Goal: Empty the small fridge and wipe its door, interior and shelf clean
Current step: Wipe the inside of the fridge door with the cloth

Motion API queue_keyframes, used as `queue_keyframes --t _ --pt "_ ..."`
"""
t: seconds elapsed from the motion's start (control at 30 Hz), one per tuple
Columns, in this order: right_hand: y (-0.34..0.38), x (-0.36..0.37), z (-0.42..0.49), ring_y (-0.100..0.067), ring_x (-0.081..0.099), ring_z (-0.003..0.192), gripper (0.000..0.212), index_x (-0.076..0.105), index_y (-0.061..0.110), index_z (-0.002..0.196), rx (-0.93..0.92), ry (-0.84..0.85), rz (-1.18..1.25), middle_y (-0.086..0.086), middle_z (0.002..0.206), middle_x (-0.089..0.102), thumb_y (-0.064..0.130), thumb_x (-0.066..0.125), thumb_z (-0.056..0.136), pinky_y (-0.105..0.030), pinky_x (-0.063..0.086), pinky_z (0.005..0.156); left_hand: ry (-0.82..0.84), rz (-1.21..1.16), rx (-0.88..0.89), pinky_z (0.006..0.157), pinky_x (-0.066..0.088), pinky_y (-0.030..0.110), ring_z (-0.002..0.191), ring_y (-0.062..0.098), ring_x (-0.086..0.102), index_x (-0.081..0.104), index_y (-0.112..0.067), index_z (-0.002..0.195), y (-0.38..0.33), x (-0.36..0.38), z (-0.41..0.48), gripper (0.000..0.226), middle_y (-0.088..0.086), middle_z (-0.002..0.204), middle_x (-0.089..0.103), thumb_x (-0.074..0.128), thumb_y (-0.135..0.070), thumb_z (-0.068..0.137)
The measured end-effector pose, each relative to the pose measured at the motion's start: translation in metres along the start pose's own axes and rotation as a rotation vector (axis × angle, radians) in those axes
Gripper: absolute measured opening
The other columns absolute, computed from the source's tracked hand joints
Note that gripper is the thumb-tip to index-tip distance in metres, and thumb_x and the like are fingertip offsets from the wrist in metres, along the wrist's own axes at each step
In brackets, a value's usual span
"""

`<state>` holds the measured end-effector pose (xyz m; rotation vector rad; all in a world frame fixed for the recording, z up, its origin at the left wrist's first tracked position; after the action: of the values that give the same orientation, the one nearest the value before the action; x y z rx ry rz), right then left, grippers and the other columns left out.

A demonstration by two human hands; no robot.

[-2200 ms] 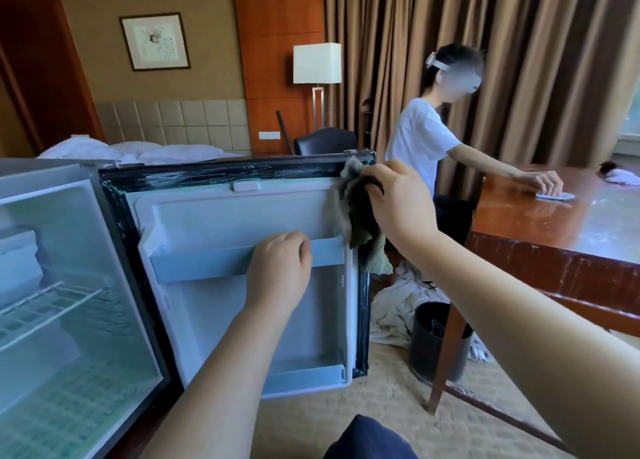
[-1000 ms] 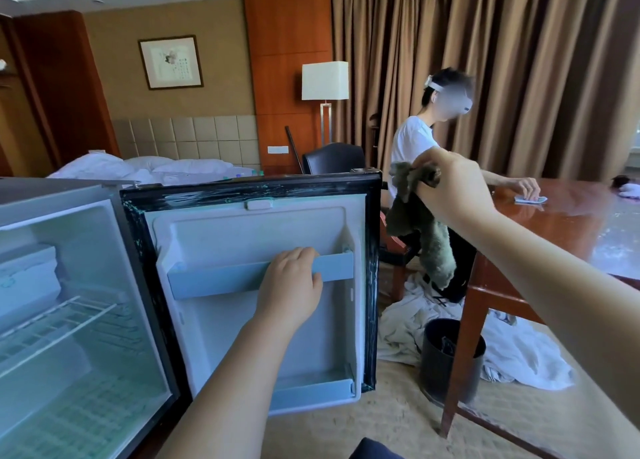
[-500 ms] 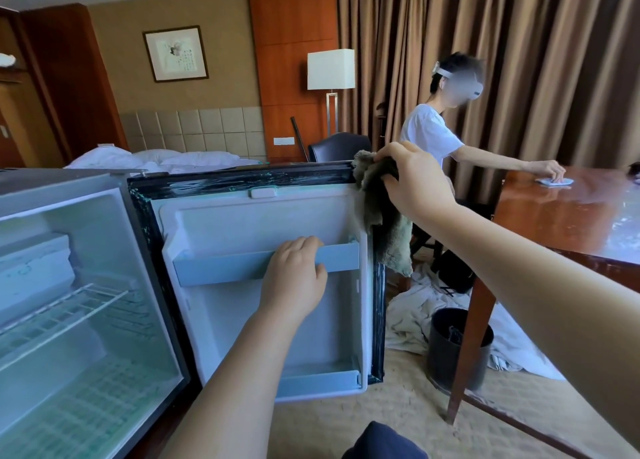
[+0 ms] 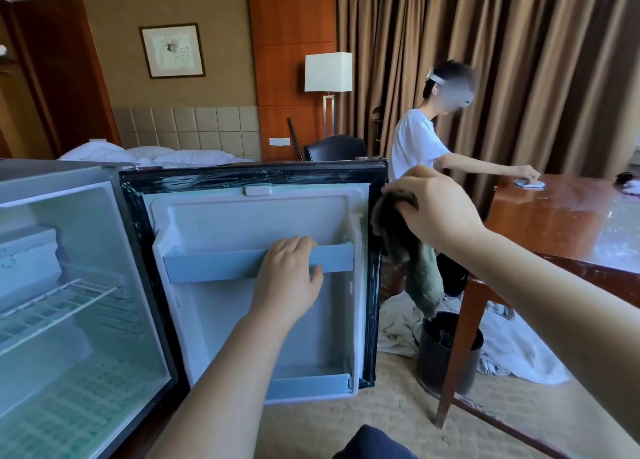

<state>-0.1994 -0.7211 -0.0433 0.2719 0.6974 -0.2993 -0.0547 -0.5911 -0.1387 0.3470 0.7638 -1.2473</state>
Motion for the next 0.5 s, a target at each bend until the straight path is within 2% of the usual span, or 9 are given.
queue_keyframes --t 0.07,0.13,0.2,0.27,0.37,0.43,0.5 --pt "0.006 -0.003 0.014 -0.028 0.058 0.091 0.034 0.063 0.018 0.116 0.038 -0.113 0.000 -0.003 0.111 0.061 0.005 0.056 0.085 -0.033 0.045 0.063 -0.009 0.006 0.007 0.073 0.043 0.036 0.083 0.034 0.058 0.061 -0.007 0.093 0.000 -0.001 -0.001 0.021 0.008 0.084 0.063 0.072 -0.010 0.075" --pt "0.011 0.002 0.019 -0.031 0.058 0.086 0.026 0.060 0.014 0.111 0.081 -0.188 -0.006 -0.006 0.108 0.062 0.008 0.057 0.086 -0.031 0.036 0.059 -0.013 -0.006 -0.014 0.077 0.042 0.037 0.088 0.034 0.058 0.062 -0.006 0.096 0.000 -0.003 -0.003 0.019 0.011 0.089 0.065 0.069 -0.010 0.079" --pt "0.013 0.009 0.016 -0.030 0.058 0.084 0.021 0.066 0.013 0.107 0.098 -0.251 0.014 -0.007 0.104 0.061 0.009 0.059 0.087 -0.028 0.028 0.059 -0.018 -0.038 -0.044 0.082 0.040 0.037 0.096 0.034 0.057 0.063 -0.005 0.101 0.000 -0.007 -0.002 0.019 0.012 0.097 0.066 0.064 -0.011 0.084" --pt "0.009 0.020 0.010 -0.029 0.058 0.086 0.022 0.070 0.013 0.105 0.138 -0.279 0.056 -0.007 0.101 0.061 0.007 0.057 0.087 -0.027 0.025 0.060 -0.026 -0.066 -0.080 0.085 0.036 0.034 0.101 0.033 0.056 0.063 -0.006 0.105 0.001 -0.008 -0.001 0.019 0.011 0.104 0.066 0.060 -0.014 0.088" --pt "0.003 0.043 -0.009 -0.034 0.058 0.080 0.021 0.071 0.007 0.099 0.141 -0.224 0.056 -0.011 0.093 0.059 0.000 0.059 0.083 -0.028 0.032 0.060 -0.033 -0.079 -0.087 0.084 0.035 0.034 0.101 0.033 0.055 0.063 -0.007 0.106 0.002 -0.007 -0.002 0.019 0.011 0.105 0.066 0.058 -0.016 0.090" --pt "-0.001 0.061 -0.027 -0.036 0.058 0.072 0.019 0.071 0.005 0.092 0.098 -0.117 0.003 -0.011 0.087 0.057 -0.004 0.060 0.080 -0.029 0.036 0.055 -0.027 -0.083 -0.082 0.083 0.036 0.035 0.100 0.033 0.055 0.063 -0.008 0.106 0.002 -0.007 -0.002 0.018 0.010 0.104 0.066 0.058 -0.015 0.090" --pt "-0.004 0.072 -0.034 -0.036 0.059 0.074 0.019 0.071 0.007 0.091 0.047 0.010 -0.038 -0.008 0.088 0.055 -0.004 0.059 0.080 -0.033 0.041 0.053 -0.023 -0.086 -0.079 0.084 0.037 0.036 0.100 0.033 0.056 0.063 -0.008 0.106 0.003 -0.006 -0.001 0.018 0.010 0.104 0.067 0.058 -0.014 0.090"
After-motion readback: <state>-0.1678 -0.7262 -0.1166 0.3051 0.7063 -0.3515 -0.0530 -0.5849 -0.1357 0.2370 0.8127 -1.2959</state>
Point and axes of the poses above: each hand's wrist, its own z-axis towards the middle knuckle, its own x-axis out of the palm, y = z × x, the point moved 8 cm from there along z, towards the middle knuckle
